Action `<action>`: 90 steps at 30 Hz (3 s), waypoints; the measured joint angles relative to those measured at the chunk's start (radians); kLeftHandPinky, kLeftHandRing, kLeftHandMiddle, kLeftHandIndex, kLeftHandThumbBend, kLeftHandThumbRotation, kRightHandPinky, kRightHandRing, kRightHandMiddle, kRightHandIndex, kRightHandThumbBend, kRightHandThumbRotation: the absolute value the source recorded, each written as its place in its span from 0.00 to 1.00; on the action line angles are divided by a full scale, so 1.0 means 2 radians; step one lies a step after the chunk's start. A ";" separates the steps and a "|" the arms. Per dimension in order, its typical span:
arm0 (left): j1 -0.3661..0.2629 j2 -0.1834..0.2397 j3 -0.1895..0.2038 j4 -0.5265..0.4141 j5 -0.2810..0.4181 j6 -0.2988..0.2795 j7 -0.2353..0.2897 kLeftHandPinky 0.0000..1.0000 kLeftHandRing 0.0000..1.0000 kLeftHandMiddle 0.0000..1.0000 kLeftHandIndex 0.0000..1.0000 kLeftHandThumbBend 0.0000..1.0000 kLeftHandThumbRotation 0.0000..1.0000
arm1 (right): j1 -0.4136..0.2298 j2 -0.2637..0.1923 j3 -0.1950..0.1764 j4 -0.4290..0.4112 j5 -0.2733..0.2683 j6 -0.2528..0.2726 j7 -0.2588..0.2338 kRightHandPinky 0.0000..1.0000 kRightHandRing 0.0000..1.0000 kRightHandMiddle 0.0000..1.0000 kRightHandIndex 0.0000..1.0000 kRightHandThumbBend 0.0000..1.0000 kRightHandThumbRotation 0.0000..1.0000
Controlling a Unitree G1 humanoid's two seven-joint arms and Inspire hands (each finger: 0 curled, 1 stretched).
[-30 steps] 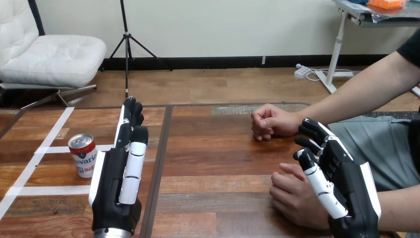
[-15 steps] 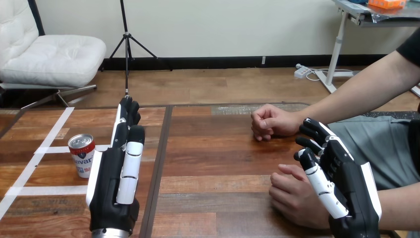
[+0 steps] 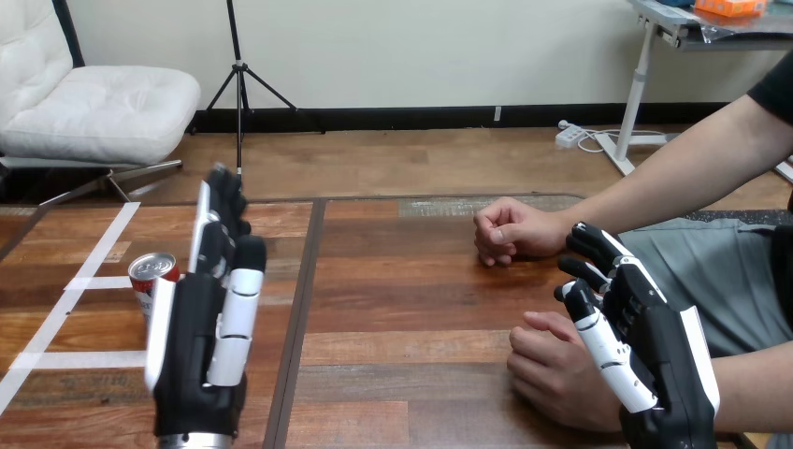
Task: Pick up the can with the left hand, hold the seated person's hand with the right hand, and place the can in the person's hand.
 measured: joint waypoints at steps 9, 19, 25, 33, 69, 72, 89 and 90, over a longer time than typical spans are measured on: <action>0.000 0.001 0.004 0.000 0.012 -0.029 0.016 0.94 0.97 1.00 1.00 0.63 0.91 | 0.000 0.000 0.000 0.000 -0.001 0.000 0.000 0.76 0.85 0.88 0.86 0.53 0.61; 0.002 0.004 0.018 0.000 0.036 -0.061 0.034 0.94 0.97 1.00 1.00 0.62 0.91 | 0.000 0.000 0.000 0.000 0.003 0.000 0.004 0.76 0.85 0.88 0.86 0.53 0.59; 0.002 0.005 0.025 0.000 0.041 -0.070 0.044 0.95 0.97 1.00 1.00 0.63 0.90 | 0.000 0.000 0.000 0.000 0.002 0.000 0.004 0.75 0.84 0.88 0.86 0.53 0.58; 0.003 0.007 0.038 0.000 0.059 -0.077 0.064 0.94 0.97 1.00 1.00 0.62 0.87 | 0.000 0.000 0.000 0.000 0.000 0.000 0.004 0.75 0.84 0.87 0.86 0.53 0.59; 0.008 0.012 0.079 0.006 0.116 -0.091 0.165 1.00 1.00 1.00 1.00 0.68 0.77 | 0.000 0.000 0.000 0.001 -0.005 0.000 0.003 0.76 0.85 0.88 0.86 0.52 0.59; 0.008 0.012 0.079 0.007 0.117 -0.087 0.168 1.00 1.00 1.00 1.00 0.69 0.76 | 0.000 0.000 0.000 0.002 -0.005 0.000 0.003 0.76 0.85 0.88 0.85 0.52 0.59; 0.007 0.015 0.080 0.027 0.098 -0.058 0.168 1.00 1.00 1.00 1.00 0.69 0.67 | -0.001 -0.001 -0.001 0.009 -0.001 0.000 0.007 0.76 0.85 0.88 0.85 0.52 0.57; 0.007 0.017 0.080 0.028 0.097 -0.055 0.168 1.00 1.00 1.00 1.00 0.69 0.66 | -0.001 -0.001 -0.001 0.009 -0.001 0.000 0.007 0.76 0.85 0.88 0.85 0.52 0.57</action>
